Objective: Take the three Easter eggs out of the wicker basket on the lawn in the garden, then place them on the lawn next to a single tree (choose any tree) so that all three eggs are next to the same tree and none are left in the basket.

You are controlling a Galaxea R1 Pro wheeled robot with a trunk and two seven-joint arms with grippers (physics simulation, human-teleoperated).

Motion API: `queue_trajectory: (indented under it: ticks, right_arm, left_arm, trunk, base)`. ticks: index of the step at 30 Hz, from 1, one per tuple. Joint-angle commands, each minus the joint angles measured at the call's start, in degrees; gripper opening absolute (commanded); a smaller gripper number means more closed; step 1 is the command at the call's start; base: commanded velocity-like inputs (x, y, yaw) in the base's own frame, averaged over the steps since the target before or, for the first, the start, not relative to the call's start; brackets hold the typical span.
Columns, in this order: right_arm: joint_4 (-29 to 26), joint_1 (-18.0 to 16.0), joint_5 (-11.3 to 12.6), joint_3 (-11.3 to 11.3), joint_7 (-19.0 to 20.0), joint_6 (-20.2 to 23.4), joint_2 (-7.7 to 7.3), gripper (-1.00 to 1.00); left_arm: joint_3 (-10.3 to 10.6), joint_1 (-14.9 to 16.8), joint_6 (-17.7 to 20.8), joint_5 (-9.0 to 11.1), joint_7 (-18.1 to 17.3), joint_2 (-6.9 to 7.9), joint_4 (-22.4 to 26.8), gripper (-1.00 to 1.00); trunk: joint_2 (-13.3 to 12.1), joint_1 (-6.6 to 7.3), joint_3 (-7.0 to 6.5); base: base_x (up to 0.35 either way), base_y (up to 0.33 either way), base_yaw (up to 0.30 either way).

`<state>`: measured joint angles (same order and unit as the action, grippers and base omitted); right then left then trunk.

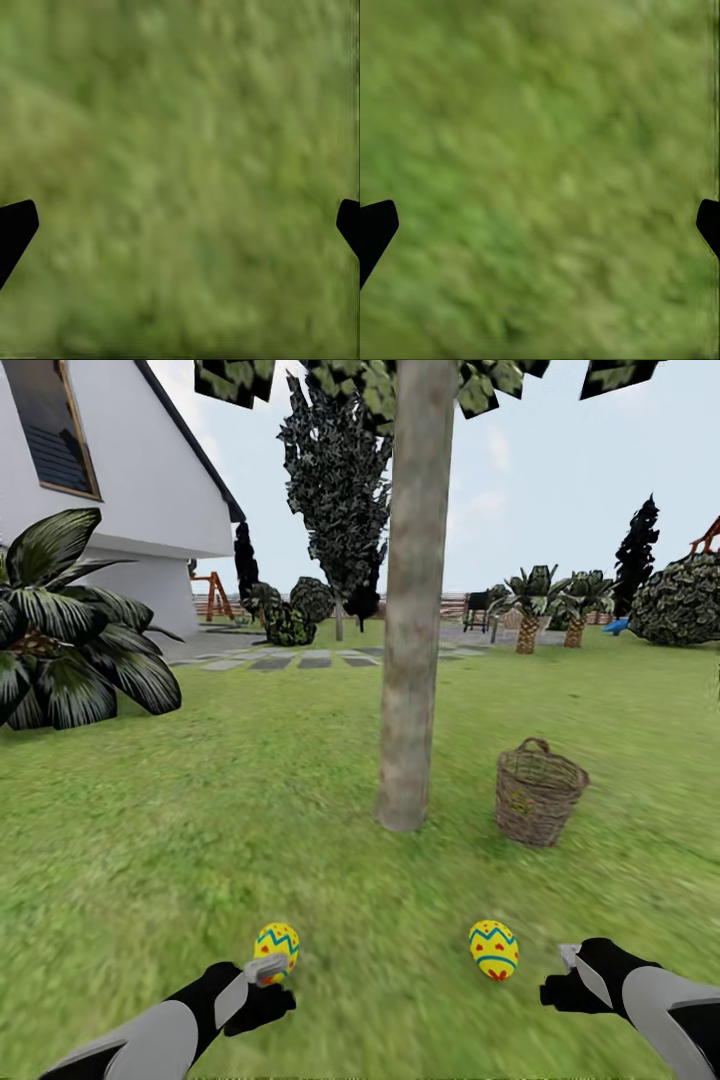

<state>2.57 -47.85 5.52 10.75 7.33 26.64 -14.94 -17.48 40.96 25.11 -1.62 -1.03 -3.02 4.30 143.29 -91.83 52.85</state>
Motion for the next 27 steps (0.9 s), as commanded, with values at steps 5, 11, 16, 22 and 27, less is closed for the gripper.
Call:
queue_trajectory:
  ticks: [5, 11, 16, 22, 27]
  right_arm:
    - [0.1, 0.0, 0.6, 0.5, 0.2, 0.1, -0.01, 1.00]
    - [0.1, 0.0, 0.4, 0.5, 0.2, 0.1, 0.93, 1.00]
    - [0.1, 0.0, 0.4, 0.4, 0.0, 0.0, 1.37, 1.00]
    - [0.1, 0.0, 0.4, 0.4, -0.2, 0.1, 1.40, 1.00]
    - [0.1, 0.0, 0.4, 0.4, -0.2, 0.1, 1.40, 1.00]
  left_arm:
    - [-0.2, 0.0, 0.4, -0.1, 0.0, -0.05, 0.1, 1.00]
    - [-0.2, 0.0, 0.4, -0.1, 0.1, -0.10, 0.1, 1.00]
    - [-0.2, 0.0, 0.4, -0.1, 0.1, -0.19, 0.2, 1.00]
    - [-0.2, 0.0, 0.4, -0.1, 0.0, -0.10, 0.2, 1.00]
    - [-0.2, 0.0, 0.4, 0.1, -0.3, 0.10, 0.2, 1.00]
  trunk:
    - [0.0, 0.16, -1.06]
    - [-2.5, 1.48, -2.37]
    - [-4.5, 2.58, -3.47]
    - [-6.9, 3.90, -4.71]
    - [-8.9, 4.99, -5.68]
  base:
    - [-0.218, -0.281, 0.001]
    - [-0.217, -0.282, 0.165]
    - [-0.209, -0.287, 0.257]
    - [-0.206, -0.289, 0.275]
    - [-0.206, -0.289, 0.266]
